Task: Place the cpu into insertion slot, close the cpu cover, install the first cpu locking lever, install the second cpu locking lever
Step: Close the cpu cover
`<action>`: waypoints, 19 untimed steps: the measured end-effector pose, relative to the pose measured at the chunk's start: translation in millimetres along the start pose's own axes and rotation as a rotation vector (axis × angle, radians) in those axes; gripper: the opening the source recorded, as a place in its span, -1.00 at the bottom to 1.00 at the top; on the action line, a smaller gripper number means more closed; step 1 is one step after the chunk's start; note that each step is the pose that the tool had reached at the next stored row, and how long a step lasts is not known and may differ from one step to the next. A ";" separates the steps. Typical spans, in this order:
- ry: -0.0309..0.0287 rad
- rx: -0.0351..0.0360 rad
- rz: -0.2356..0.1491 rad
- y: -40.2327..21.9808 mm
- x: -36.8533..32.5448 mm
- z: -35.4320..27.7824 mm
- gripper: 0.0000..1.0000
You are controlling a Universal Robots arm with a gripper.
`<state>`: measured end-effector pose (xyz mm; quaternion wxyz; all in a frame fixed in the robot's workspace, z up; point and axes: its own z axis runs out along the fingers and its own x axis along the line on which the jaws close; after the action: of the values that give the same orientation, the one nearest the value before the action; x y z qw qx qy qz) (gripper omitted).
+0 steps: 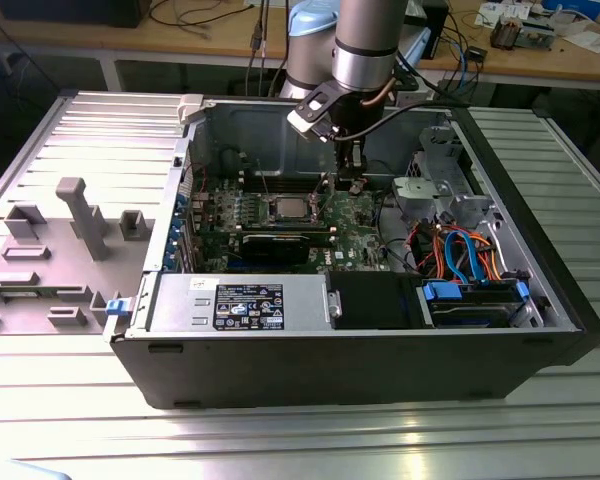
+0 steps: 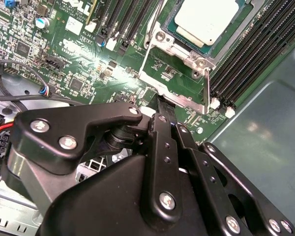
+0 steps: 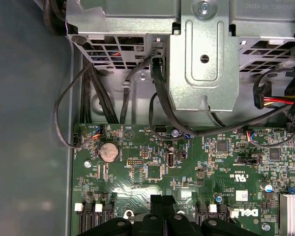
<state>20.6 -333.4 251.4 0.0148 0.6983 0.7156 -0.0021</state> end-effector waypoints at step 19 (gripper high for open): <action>0.0000 0.0000 0.000 -6.6 0.2 -0.1 -0.79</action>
<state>14.0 -333.4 251.3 0.0148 0.6983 0.7156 -0.0021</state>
